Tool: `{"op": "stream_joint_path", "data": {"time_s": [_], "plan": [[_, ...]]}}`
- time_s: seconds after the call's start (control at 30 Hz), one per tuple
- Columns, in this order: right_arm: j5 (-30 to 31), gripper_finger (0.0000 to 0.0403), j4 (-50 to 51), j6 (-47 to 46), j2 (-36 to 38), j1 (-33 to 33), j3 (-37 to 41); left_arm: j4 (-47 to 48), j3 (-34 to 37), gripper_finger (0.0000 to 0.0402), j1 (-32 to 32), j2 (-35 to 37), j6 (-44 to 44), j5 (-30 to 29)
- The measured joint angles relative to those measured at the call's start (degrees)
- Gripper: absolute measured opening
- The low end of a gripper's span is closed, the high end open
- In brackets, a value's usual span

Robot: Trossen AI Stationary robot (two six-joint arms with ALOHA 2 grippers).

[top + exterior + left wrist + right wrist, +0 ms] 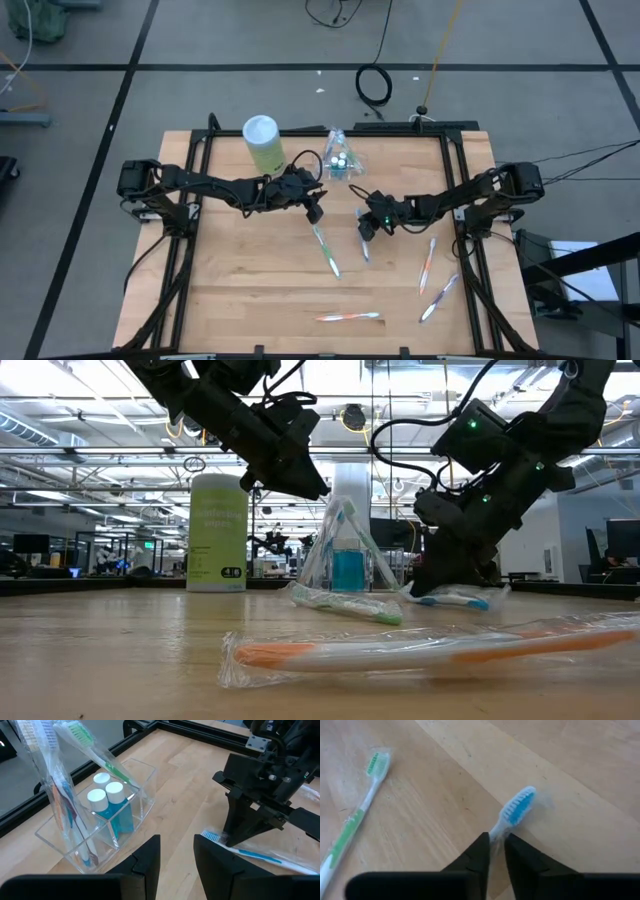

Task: Pick & Place toothbrushing station
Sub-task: Put the blue toothbrush into the transparent organizer

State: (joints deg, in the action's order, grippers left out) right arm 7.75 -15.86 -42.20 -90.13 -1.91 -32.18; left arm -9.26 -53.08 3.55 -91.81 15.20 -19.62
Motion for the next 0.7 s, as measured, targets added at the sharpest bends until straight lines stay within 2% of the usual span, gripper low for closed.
{"op": "stream_joint_path", "data": {"time_s": [0.13,0.4,0.7], "plan": [[-0.1,0.0007,-0.4,1.3,0.0,0.0,0.0,0.0,0.0,0.0124,0.0,0.0,0.0,0.0],[-2.1,0.0001,-9.0,7.0,1.8,-0.3,0.0,0.0,0.0,0.0124,0.6,0.0,0.0,0.0],[0.0,0.0001,-9.1,17.2,14.4,-4.3,-1.5,0.0,0.0,0.0124,0.7,0.0,-0.5,0.0]]}}
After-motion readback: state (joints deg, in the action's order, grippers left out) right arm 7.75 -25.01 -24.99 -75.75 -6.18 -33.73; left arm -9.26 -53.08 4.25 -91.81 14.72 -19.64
